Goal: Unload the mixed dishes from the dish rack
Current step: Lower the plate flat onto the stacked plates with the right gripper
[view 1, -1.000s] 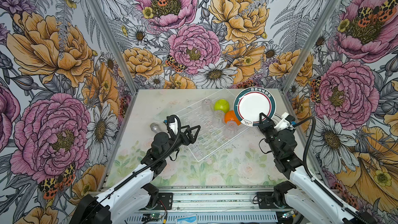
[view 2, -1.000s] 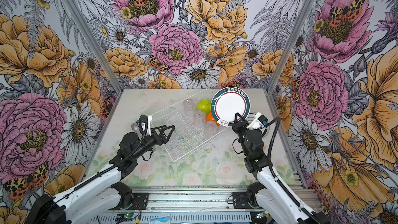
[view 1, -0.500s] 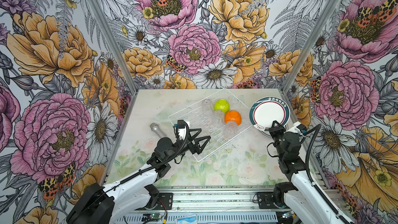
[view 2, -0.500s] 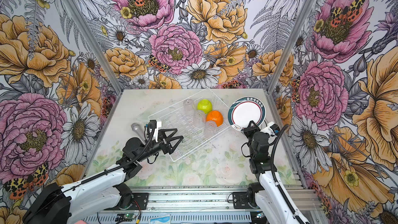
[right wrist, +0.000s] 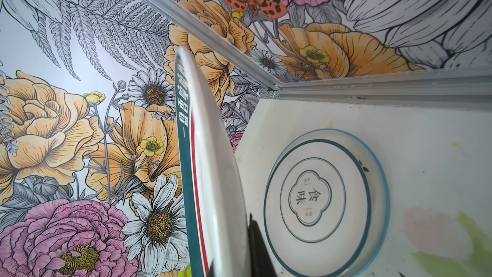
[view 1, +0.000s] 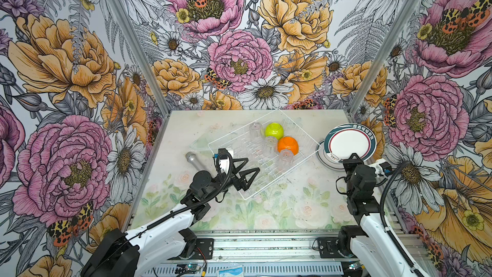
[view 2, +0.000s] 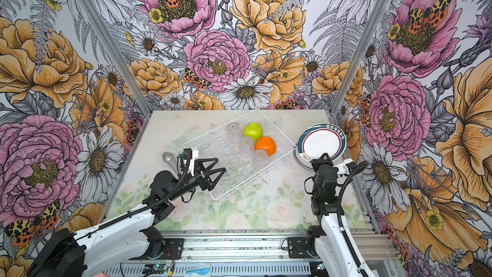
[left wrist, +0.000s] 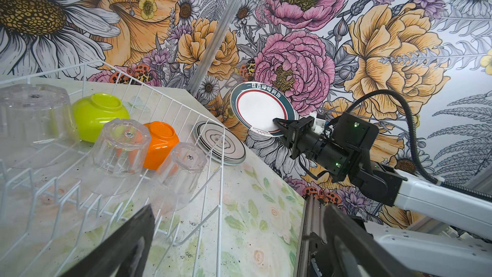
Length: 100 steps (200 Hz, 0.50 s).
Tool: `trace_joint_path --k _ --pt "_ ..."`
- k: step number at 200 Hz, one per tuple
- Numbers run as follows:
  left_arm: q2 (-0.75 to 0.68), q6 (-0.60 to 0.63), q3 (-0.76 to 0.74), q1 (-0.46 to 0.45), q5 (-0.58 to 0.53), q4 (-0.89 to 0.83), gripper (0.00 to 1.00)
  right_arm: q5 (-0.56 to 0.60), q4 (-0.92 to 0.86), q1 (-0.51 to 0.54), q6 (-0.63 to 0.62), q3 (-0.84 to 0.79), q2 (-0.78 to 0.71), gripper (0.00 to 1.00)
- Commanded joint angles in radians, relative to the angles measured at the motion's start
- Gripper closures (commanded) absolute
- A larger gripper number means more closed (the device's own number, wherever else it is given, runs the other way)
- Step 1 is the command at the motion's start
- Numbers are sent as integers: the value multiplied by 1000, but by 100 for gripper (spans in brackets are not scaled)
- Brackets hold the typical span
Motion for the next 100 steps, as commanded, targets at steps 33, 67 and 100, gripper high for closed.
trace_joint_path --k 33,67,100 --pt "-5 19 -13 -6 -34 8 1 -13 44 -67 -3 15 73 100" --pt "-2 15 -12 -6 -52 -5 1 -97 44 -108 -5 49 179 100" --pt "-4 16 -12 -8 -54 -6 1 -153 46 -127 -34 105 292 100"
